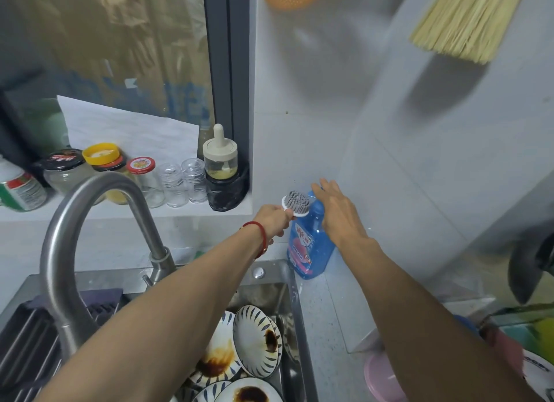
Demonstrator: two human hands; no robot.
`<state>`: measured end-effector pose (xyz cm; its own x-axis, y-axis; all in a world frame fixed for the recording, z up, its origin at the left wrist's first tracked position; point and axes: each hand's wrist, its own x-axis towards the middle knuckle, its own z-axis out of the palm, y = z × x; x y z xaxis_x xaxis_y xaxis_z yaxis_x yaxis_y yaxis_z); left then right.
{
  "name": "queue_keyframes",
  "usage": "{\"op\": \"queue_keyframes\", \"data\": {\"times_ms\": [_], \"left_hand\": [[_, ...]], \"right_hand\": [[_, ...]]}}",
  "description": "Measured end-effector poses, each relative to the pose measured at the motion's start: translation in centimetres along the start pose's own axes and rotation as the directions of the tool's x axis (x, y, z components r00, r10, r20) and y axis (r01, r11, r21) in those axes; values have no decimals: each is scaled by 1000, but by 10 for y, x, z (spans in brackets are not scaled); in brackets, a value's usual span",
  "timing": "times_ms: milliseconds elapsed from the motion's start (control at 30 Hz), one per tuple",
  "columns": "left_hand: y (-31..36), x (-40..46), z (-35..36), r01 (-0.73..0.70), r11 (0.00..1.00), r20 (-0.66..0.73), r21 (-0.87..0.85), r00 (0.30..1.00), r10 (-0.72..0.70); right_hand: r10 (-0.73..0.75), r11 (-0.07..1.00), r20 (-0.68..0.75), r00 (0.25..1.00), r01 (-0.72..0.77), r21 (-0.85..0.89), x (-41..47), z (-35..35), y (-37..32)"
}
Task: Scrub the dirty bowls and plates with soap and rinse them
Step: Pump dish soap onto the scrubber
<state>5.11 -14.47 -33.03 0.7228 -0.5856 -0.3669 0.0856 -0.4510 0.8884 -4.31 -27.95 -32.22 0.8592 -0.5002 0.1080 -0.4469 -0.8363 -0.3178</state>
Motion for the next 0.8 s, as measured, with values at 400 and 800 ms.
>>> {"op": "queue_keyframes", "data": {"times_ms": [400,800], "left_hand": [[-1,5,8,6,1000,8,17,1000,-6],[-4,6,2,-9,999,1,33,1000,9]], "right_hand": [[-52,997,-78,996,56,56,-1,12,8],[-42,997,-123,991,49,56,-2,10,6]]}}
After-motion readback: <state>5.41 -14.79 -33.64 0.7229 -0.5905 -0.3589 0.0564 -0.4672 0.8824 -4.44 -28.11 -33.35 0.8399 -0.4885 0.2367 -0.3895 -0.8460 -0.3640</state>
